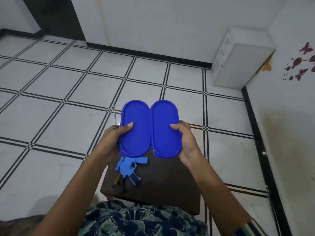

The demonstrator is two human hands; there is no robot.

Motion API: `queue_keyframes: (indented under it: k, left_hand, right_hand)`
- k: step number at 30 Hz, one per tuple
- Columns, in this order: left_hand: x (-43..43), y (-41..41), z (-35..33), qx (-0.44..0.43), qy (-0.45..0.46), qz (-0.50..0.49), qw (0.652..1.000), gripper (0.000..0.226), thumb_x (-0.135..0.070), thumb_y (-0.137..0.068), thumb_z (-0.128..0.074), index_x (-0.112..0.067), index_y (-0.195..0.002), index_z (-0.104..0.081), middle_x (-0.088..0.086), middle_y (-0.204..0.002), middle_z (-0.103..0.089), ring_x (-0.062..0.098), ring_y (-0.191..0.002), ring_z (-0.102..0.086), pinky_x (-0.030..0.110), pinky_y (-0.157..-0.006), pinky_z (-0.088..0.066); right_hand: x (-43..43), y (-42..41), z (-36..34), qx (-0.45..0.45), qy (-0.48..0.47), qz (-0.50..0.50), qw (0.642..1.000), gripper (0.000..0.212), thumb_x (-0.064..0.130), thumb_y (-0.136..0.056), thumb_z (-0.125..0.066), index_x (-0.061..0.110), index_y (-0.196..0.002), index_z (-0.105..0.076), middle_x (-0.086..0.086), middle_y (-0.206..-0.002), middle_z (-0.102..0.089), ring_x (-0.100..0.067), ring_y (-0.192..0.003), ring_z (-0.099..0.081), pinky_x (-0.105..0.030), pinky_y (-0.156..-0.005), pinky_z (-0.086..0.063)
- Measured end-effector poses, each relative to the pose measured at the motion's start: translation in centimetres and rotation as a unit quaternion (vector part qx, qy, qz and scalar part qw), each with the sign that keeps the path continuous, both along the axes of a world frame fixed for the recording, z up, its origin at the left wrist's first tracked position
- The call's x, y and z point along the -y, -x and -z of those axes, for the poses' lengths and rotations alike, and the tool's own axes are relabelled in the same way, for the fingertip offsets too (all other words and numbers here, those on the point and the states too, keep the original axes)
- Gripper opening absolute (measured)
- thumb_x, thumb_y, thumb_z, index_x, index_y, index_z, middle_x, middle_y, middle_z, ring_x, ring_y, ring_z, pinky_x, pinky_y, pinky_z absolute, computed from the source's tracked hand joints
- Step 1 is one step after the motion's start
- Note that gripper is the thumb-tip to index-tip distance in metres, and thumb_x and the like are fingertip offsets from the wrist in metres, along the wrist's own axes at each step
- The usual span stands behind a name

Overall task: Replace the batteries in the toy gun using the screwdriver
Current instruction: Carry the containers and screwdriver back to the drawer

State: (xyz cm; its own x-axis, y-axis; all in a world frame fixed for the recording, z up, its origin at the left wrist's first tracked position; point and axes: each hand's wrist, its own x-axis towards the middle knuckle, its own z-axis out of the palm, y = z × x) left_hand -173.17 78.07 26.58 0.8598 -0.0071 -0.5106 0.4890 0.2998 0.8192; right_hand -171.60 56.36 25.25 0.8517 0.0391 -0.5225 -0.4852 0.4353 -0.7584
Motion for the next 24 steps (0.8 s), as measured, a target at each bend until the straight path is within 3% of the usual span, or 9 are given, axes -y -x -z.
queue_keyframes:
  k: [3, 6, 9, 13, 18, 24]
  left_hand:
    - [-4.2, -1.7, 0.9, 0.000, 0.008, 0.017, 1.000, 0.046, -0.031, -0.079, -0.071, -0.003, -0.115, -0.063, 0.013, -0.111, -0.071, 0.031, -0.099, -0.069, 0.046, -0.087, -0.055]
    - [-10.2, -3.8, 1.9, 0.002, 0.013, 0.035, 0.999, 0.049, -0.032, -0.078, -0.074, -0.004, -0.116, -0.063, 0.013, -0.111, -0.071, 0.032, -0.102, -0.068, 0.050, -0.094, -0.051]
    - [-16.9, -6.3, 2.4, 0.000, 0.000, 0.071, 0.997, 0.058, -0.037, -0.073, -0.079, -0.003, -0.117, -0.061, 0.012, -0.112, -0.071, 0.030, -0.101, -0.068, 0.049, -0.092, -0.052]
    - [-25.9, -9.1, 1.7, 0.008, -0.040, 0.098, 0.994, 0.048, -0.034, -0.079, -0.074, -0.005, -0.116, -0.062, 0.007, -0.106, -0.073, 0.027, -0.098, -0.070, 0.045, -0.088, -0.055]
    - [-34.9, -11.7, 1.1, -0.012, -0.055, 0.096, 0.994, 0.054, -0.037, -0.077, -0.076, -0.007, -0.119, -0.058, 0.004, -0.107, -0.073, 0.023, -0.096, -0.071, 0.037, -0.073, -0.057]
    - [-40.9, -14.8, 0.8, -0.020, -0.042, 0.105, 0.993, 0.044, -0.035, -0.080, -0.073, -0.009, -0.115, -0.062, 0.004, -0.106, -0.073, 0.024, -0.097, -0.070, 0.040, -0.079, -0.058]
  right_hand:
    - [-4.0, -1.5, 0.4, -0.008, 0.014, 0.017, 1.000, 0.031, 0.015, -0.088, -0.063, 0.016, -0.117, -0.051, -0.012, -0.125, -0.062, -0.038, -0.115, -0.059, -0.060, -0.096, -0.048]
    - [-9.8, -2.9, 0.9, -0.006, 0.023, 0.031, 0.999, 0.028, 0.016, -0.089, -0.063, 0.016, -0.115, -0.052, -0.012, -0.126, -0.061, -0.038, -0.114, -0.060, -0.058, -0.093, -0.049]
    - [-16.1, -4.1, 1.3, -0.002, 0.023, 0.056, 0.998, 0.034, 0.016, -0.089, -0.063, 0.014, -0.120, -0.050, -0.012, -0.127, -0.061, -0.038, -0.113, -0.061, -0.056, -0.091, -0.051]
    - [-25.1, -5.2, 1.7, -0.002, 0.001, 0.075, 0.997, 0.039, 0.017, -0.089, -0.063, 0.014, -0.125, -0.048, -0.013, -0.129, -0.060, -0.037, -0.115, -0.061, -0.055, -0.091, -0.053]
    - [-34.7, -6.5, 1.8, -0.033, 0.007, 0.089, 0.995, 0.045, 0.020, -0.087, -0.066, 0.014, -0.128, -0.050, -0.010, -0.125, -0.062, -0.035, -0.111, -0.062, -0.055, -0.089, -0.055]
    - [-41.2, -9.8, 1.4, -0.042, 0.058, 0.101, 0.992, 0.044, 0.025, -0.085, -0.068, 0.016, -0.125, -0.052, -0.006, -0.123, -0.063, -0.032, -0.111, -0.062, -0.056, -0.092, -0.053]
